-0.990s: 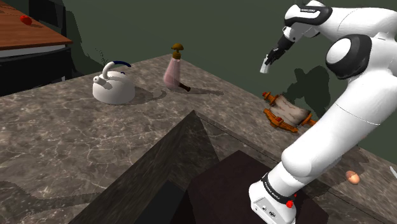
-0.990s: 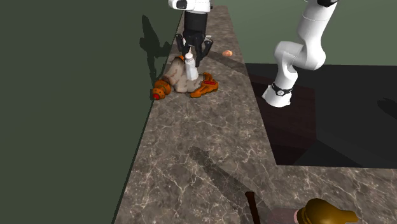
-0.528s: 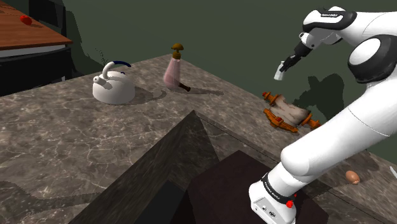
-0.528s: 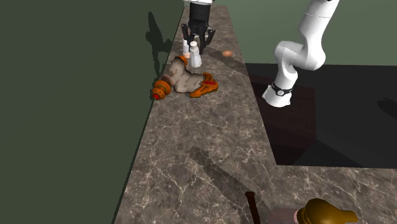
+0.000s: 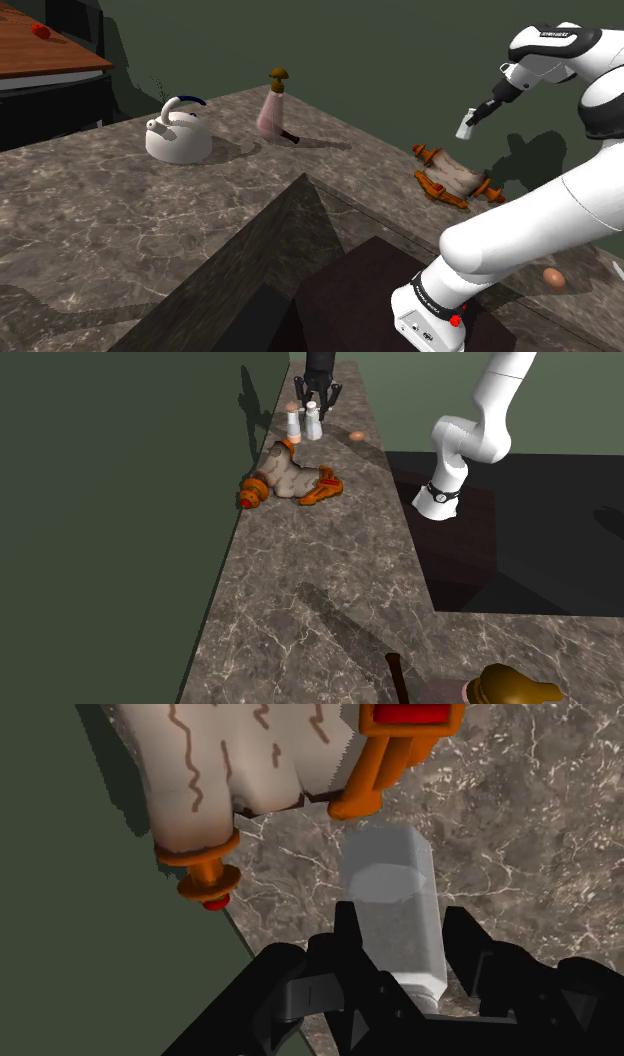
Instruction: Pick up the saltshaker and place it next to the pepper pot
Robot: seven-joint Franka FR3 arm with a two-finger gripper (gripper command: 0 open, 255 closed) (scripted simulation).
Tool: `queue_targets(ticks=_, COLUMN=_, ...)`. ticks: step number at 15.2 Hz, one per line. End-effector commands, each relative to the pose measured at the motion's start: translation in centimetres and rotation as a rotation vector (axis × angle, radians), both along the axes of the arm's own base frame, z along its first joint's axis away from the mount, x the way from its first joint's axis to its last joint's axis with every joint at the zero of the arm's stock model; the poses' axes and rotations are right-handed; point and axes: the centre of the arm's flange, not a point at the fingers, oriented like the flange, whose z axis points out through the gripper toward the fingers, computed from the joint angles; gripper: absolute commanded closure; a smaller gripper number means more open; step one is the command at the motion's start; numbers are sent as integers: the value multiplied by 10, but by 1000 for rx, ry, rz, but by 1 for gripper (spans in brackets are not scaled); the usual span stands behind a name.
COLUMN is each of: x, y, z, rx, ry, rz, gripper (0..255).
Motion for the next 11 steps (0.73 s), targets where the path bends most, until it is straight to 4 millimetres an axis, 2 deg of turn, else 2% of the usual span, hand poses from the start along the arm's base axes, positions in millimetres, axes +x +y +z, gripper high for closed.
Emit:
queue_targets(ticks=1, x=-25, y=-8, z=-1, rx=0, ry=0, rz=1, gripper=255)
queue_targets(ticks=11, x=-152, y=-44, z=-1, rx=0, ry=0, rz=1, gripper=255)
